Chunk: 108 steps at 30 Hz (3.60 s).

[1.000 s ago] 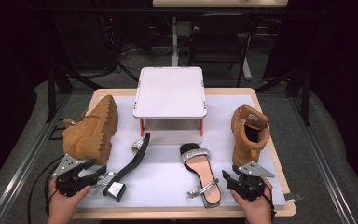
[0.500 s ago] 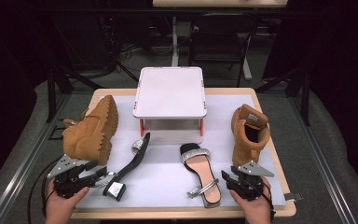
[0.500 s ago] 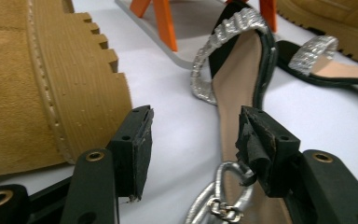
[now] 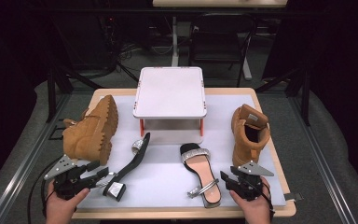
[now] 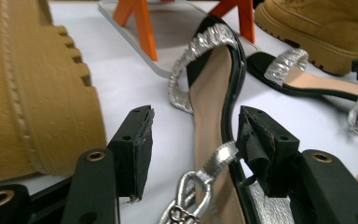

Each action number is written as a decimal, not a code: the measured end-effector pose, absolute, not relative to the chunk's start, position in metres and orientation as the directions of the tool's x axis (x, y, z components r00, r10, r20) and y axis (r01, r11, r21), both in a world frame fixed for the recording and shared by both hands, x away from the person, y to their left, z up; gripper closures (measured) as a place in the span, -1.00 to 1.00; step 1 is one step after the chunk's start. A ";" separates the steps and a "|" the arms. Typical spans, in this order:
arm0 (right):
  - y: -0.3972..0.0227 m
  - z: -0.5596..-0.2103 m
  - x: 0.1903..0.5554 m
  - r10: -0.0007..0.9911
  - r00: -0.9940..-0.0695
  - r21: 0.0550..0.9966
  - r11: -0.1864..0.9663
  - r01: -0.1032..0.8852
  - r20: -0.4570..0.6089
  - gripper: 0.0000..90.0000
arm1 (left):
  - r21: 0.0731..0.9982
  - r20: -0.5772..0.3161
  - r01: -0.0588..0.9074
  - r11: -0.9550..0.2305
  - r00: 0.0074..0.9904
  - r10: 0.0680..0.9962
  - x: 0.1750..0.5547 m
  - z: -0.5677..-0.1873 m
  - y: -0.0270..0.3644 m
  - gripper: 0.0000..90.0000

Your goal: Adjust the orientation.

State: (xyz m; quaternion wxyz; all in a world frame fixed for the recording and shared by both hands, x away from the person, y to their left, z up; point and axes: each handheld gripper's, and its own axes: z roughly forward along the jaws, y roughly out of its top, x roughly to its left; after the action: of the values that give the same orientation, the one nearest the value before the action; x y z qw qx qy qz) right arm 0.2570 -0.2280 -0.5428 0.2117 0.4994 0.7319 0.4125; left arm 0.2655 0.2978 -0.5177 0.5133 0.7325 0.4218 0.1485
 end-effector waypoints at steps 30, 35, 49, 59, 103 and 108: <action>-0.231 -0.541 0.257 0.897 -0.424 0.817 0.151 0.556 0.122 0.10 | 0.833 -0.227 0.501 -0.235 0.697 0.680 0.268 -0.518 0.271 0.78; -0.232 -0.541 0.257 0.899 -0.421 0.818 0.149 0.556 0.123 0.10 | 0.835 -0.227 0.492 -0.245 0.714 0.662 0.267 -0.516 0.263 0.80; -0.232 -0.541 0.257 0.899 -0.421 0.819 0.151 0.553 0.119 0.09 | 0.818 -0.196 0.457 -0.348 0.791 0.580 0.264 -0.518 0.221 0.82; -0.232 -0.541 0.256 0.899 -0.421 0.824 0.144 0.549 0.123 0.09 | 0.796 -0.149 0.436 -0.420 0.814 0.562 0.261 -0.527 0.199 0.80; -0.232 -0.541 0.255 0.895 -0.421 0.820 0.126 0.558 0.148 0.05 | 0.526 -0.177 0.740 -0.419 0.577 0.798 0.307 -0.529 0.172 -0.40; -0.232 -0.541 0.255 0.894 -0.422 0.819 0.128 0.560 0.148 0.05 | 0.514 -0.179 0.746 -0.424 0.576 0.797 0.310 -0.532 0.170 -0.30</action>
State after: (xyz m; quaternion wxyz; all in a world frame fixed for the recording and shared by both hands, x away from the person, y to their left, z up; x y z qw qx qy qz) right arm 0.2552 -0.2321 -0.5413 0.1948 0.5012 0.7253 0.4299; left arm 0.3099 0.1698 -0.5317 0.2802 0.8424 0.4579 0.0458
